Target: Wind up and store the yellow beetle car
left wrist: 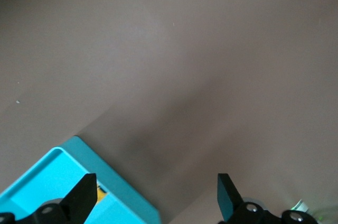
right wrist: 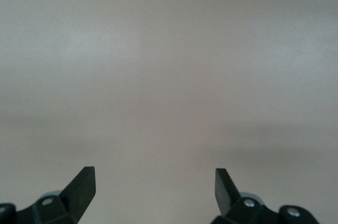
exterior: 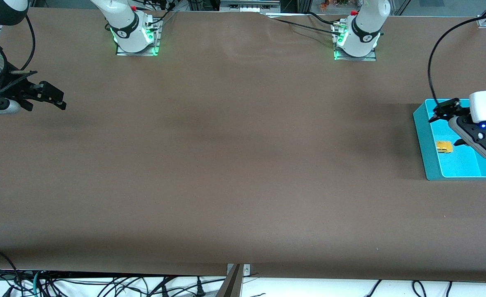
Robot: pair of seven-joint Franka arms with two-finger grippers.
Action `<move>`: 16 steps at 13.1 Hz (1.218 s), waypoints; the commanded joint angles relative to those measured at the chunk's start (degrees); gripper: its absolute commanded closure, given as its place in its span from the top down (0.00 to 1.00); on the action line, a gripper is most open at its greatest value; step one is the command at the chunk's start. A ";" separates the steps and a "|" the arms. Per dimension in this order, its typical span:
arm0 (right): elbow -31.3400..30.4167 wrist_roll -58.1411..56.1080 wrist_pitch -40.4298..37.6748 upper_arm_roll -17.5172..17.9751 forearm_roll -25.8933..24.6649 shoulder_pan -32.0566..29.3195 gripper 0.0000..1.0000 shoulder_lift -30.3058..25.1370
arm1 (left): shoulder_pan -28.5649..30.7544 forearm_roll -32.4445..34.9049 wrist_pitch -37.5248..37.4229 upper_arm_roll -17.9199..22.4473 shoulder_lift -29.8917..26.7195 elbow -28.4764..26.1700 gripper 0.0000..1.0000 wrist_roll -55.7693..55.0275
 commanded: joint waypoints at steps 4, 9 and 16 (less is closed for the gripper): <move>0.66 -0.97 -0.61 -0.29 0.31 0.33 1.00 -0.20 | -11.26 -1.44 -6.11 5.67 -4.93 1.32 1.00 -28.41; 0.75 -0.97 -0.61 -0.29 0.31 0.33 1.00 -0.20 | -11.29 -1.00 -10.52 6.13 -5.47 3.17 1.00 -36.41; 0.66 -0.80 -0.61 0.06 0.40 0.33 1.00 -0.02 | -10.93 -1.00 -11.14 6.04 -4.77 3.34 1.00 -36.33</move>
